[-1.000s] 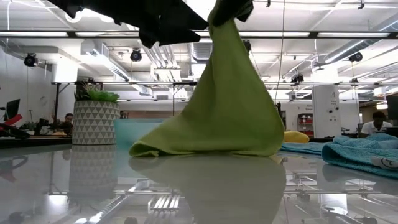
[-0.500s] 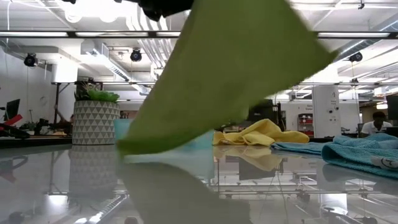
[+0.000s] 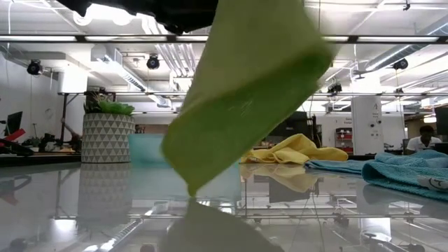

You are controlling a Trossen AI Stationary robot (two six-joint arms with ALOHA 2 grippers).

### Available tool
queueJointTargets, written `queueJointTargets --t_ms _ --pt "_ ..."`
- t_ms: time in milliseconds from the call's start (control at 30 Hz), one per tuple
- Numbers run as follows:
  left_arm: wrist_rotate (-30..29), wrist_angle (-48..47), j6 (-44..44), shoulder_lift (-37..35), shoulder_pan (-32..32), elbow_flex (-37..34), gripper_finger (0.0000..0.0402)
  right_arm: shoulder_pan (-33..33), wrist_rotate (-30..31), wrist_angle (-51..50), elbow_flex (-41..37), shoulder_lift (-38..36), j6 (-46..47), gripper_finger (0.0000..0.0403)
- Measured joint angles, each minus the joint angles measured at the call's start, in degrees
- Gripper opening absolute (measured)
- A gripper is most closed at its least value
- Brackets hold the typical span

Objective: Fold microfiber towels
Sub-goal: Fold the green microfiber towel

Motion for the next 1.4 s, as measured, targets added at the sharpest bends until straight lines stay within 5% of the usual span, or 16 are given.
queueJointTargets --t_ms 333,433,633,867,1067,1267,1400 --pt "1.01 7.67 0.08 6.08 0.04 -0.14 0.0239 0.09 -0.33 -0.83 -3.9 0.03 -1.25 0.0009" --pt "-0.8 7.85 0.23 7.45 0.02 0.01 0.0188 0.2 -0.51 -1.59 -4.85 -0.22 -0.42 0.0009" --pt "-1.7 8.0 2.75 8.16 0.04 0.03 0.0018 0.44 -0.57 -2.14 -7.36 -2.04 1.18 0.0009" --pt "-13.16 -0.06 6.34 1.0 -0.22 -0.1 0.0002 0.85 -4.24 -1.04 -13.25 -4.66 5.95 0.0009" --pt "-13.15 -14.02 1.66 -7.52 -0.48 -0.23 0.0003 1.56 -13.52 -1.7 -27.48 -5.57 19.45 0.0009" --pt "-11.33 -18.15 -4.58 -6.3 -0.45 -0.49 0.0004 1.81 -13.38 -1.37 -41.22 -5.59 33.91 0.0009" --pt "-10.37 -16.0 -4.71 -2.07 -0.48 -0.54 0.0004 1.68 -5.79 6.55 -46.09 -6.12 36.31 0.0009"
